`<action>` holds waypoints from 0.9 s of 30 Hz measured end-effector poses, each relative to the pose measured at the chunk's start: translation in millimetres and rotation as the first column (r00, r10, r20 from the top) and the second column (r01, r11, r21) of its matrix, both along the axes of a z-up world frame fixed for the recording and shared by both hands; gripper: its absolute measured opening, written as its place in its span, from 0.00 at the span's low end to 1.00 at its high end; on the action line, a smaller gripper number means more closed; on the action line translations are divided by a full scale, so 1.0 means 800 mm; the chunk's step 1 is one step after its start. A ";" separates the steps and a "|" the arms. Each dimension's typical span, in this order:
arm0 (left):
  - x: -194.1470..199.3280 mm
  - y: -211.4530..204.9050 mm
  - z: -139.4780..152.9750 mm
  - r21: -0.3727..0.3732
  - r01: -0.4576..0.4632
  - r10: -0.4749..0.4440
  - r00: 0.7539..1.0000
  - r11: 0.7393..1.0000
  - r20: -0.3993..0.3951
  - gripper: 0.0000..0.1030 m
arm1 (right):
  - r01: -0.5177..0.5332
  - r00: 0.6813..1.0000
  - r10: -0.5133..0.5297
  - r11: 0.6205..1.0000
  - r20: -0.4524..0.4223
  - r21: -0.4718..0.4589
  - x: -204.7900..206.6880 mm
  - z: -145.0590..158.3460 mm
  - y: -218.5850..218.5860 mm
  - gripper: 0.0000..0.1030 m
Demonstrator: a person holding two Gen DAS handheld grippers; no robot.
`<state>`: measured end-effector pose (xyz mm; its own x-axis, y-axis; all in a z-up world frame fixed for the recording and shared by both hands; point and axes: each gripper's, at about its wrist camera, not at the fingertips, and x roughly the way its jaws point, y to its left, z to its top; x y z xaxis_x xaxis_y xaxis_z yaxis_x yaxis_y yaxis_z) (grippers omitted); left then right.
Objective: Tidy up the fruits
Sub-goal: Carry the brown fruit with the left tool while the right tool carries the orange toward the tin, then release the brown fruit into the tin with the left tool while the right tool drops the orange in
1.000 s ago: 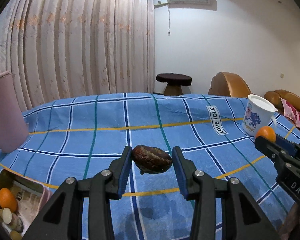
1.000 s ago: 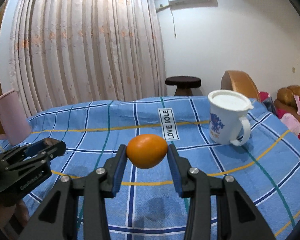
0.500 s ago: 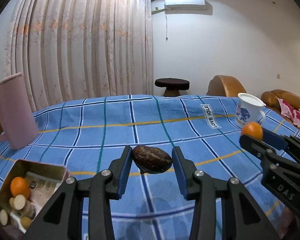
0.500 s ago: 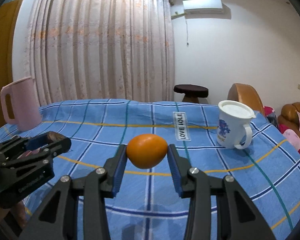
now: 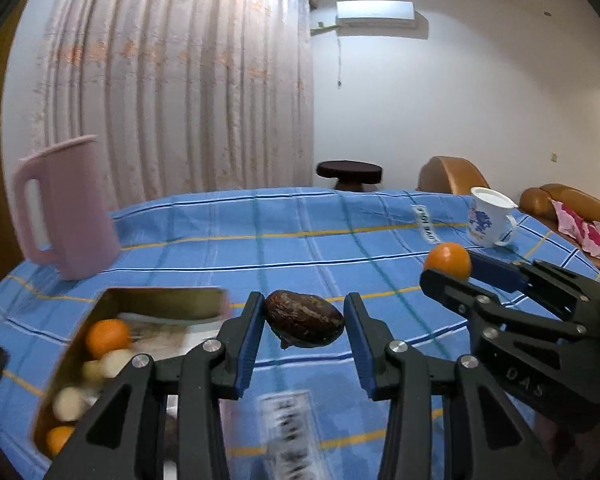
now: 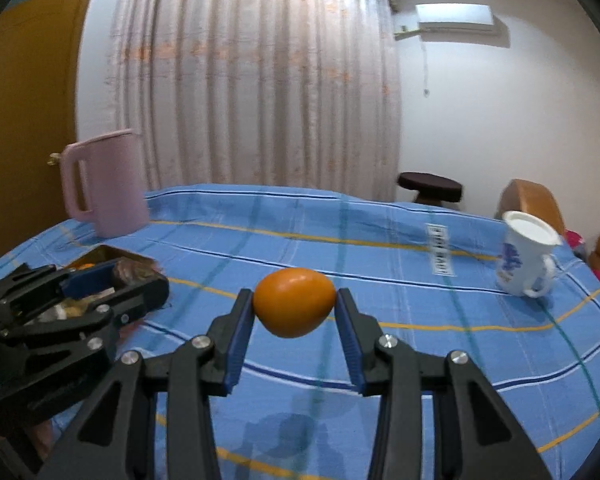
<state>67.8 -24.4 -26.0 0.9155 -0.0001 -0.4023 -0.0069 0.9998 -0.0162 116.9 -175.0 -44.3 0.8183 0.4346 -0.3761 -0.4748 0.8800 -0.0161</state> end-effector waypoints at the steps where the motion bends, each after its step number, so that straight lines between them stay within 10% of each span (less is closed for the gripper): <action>1: -0.010 0.012 0.004 -0.002 -0.012 0.012 1.000 1.000 0.008 0.42 | -0.019 1.000 0.019 1.000 0.001 0.006 -0.003 0.003 0.008 0.43; 15: -0.066 0.145 0.000 0.009 -0.224 0.224 0.973 0.975 -0.055 0.42 | -0.310 0.951 0.309 0.951 -0.017 -0.012 -0.053 0.012 0.165 0.43; 27: -0.058 0.169 -0.029 -0.017 -0.237 0.233 0.964 0.971 -0.126 0.42 | -0.345 0.936 0.335 0.933 -0.105 -0.103 -0.050 -0.032 0.208 0.43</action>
<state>21.7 110.7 -49.1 0.8351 0.1943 -0.5147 -0.2451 0.9690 -0.0319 77.3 -8.8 -70.0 0.5925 0.6296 -0.5025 -0.7493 0.6598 -0.0568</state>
